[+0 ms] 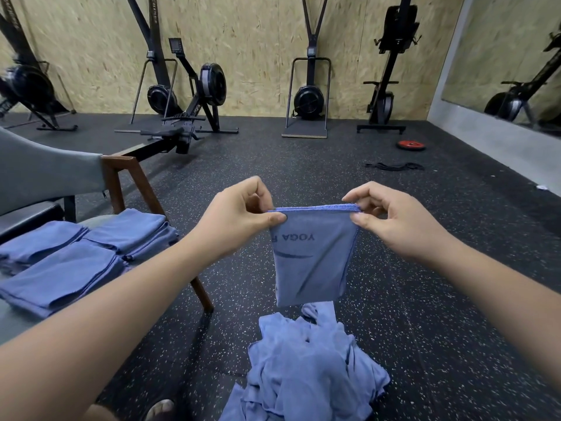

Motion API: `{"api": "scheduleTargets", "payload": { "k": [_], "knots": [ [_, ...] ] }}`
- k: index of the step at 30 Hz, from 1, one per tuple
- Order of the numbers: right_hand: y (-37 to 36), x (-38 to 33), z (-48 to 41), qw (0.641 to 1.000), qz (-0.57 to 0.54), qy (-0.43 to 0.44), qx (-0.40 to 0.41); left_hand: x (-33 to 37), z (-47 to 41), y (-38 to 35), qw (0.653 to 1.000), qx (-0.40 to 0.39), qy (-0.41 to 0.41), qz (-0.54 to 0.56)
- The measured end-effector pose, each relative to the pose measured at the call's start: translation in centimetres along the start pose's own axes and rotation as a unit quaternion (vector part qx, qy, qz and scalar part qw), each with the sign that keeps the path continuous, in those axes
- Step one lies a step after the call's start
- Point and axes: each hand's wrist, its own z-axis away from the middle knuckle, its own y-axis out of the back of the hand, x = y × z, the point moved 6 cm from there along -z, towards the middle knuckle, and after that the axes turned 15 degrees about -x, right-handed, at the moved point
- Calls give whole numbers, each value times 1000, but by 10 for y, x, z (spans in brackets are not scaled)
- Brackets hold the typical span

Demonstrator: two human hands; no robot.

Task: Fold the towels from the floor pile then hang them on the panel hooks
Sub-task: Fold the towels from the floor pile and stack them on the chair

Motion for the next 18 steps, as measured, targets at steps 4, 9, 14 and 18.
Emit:
{"api": "scheduleTargets", "payload": {
  "k": [4,9,14,18],
  "knots": [
    [-3,3,1,1000,-3,-18,-17,0,1,0,1000,3,7,7],
    [-20,9,0,990,48,-79,-106,9,5,-14,997,-18,2,-73],
    [-62,-11,2,980,55,-63,-179,21,8,-41,992,-95,-17,-87],
    [-86,-21,-5,984,-73,-22,-164,22,6,-49,992,-116,-15,-57]
  ]
}}
